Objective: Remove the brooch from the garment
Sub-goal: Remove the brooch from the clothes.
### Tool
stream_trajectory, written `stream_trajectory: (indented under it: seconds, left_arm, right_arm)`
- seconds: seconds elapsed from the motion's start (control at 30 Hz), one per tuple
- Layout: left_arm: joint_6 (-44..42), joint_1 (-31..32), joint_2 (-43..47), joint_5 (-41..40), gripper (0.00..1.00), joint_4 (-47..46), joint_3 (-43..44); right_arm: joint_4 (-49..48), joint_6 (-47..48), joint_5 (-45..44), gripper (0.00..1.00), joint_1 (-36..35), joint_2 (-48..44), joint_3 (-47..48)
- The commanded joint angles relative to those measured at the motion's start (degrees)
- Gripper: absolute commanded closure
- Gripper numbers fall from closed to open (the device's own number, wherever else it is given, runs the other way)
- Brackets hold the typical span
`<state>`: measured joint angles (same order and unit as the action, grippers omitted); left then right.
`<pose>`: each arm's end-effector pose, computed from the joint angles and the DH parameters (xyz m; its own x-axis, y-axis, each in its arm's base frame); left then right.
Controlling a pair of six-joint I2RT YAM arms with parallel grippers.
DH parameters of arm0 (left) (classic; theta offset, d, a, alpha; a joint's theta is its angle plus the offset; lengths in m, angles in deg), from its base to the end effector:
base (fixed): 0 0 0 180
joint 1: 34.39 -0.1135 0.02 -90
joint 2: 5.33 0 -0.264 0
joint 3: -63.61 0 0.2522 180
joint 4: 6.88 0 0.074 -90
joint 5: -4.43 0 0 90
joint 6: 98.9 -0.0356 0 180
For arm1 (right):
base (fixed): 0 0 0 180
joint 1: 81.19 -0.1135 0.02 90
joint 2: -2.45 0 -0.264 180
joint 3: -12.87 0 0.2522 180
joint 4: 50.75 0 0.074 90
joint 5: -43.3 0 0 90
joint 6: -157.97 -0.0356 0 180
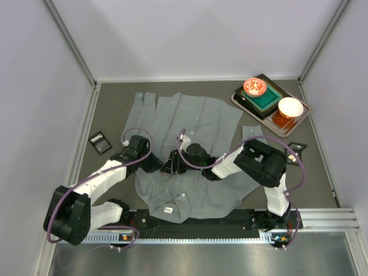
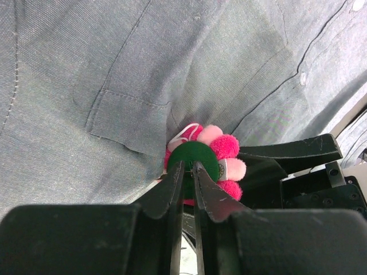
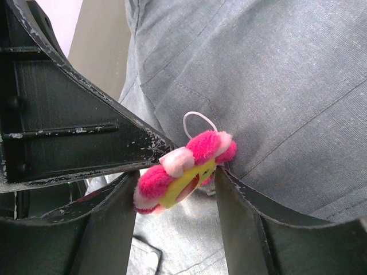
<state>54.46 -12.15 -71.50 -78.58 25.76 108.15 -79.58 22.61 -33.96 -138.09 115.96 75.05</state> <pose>0.1942 -0.0841 0.1733 -0.7315 -0.6594 -0.1735 -0.4737 0.6745 -0.5663 0.2028 0.3254 0.1171 -0.8074 0.0323 -0.5891 -0.5036 0.4825 0.7167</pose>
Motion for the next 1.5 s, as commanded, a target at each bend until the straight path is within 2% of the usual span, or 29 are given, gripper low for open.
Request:
stream_trajectory:
  seconds: [0.0,0.13,0.33,0.47,0.7,0.8,1.03,1.27,1.43,1.47]
  left_arm:
    - [0.6,0.2,1.4,-0.8,0.84,-0.4,0.8]
    - [0.6,0.3,3.1,-1.4,0.84,0.5,-0.4]
    - [1.1,0.2,3.2,-0.3,0.84,-0.4,-1.5]
    - [0.2,0.3,3.2,-0.7,0.84,0.2,-1.1]
    - [-4.3,0.3,6.9,-5.7,0.81,5.2,1.3]
    - [-5.1,0.3,7.7,-5.9,0.81,5.8,0.7]
    - [-5.6,0.3,3.5,-2.6,0.83,3.1,-0.7]
    - [-4.1,0.3,3.9,-3.9,0.85,1.3,-4.0]
    - [-2.9,0.3,4.6,-3.0,0.90,-0.5,-6.3]
    - [-2.7,0.3,4.7,-2.9,0.91,-0.8,-7.0]
  right_arm:
    - [3.0,-1.9,-3.0,0.46,0.4,-2.6,-0.6]
    - [5.6,-2.4,-4.9,0.47,0.5,-4.2,-1.5]
    - [4.6,-3.6,-3.7,0.60,0.7,-4.8,-3.1]
    - [4.3,-4.2,-3.2,0.73,0.6,-4.5,-3.5]
    - [0.9,-5.0,-2.4,0.78,0.6,-3.0,-4.3]
    - [0.2,-4.3,-2.3,0.80,0.6,-2.3,-4.1]
    - [-3.7,-5.8,-0.1,0.87,0.5,-0.2,-4.1]
    - [-2.9,-7.9,0.1,0.85,0.1,-0.6,-3.7]
    - [-1.9,-7.8,0.5,0.78,-0.8,-0.8,-3.2]
    - [-1.8,-7.8,0.5,0.74,-0.6,-1.6,-3.8]
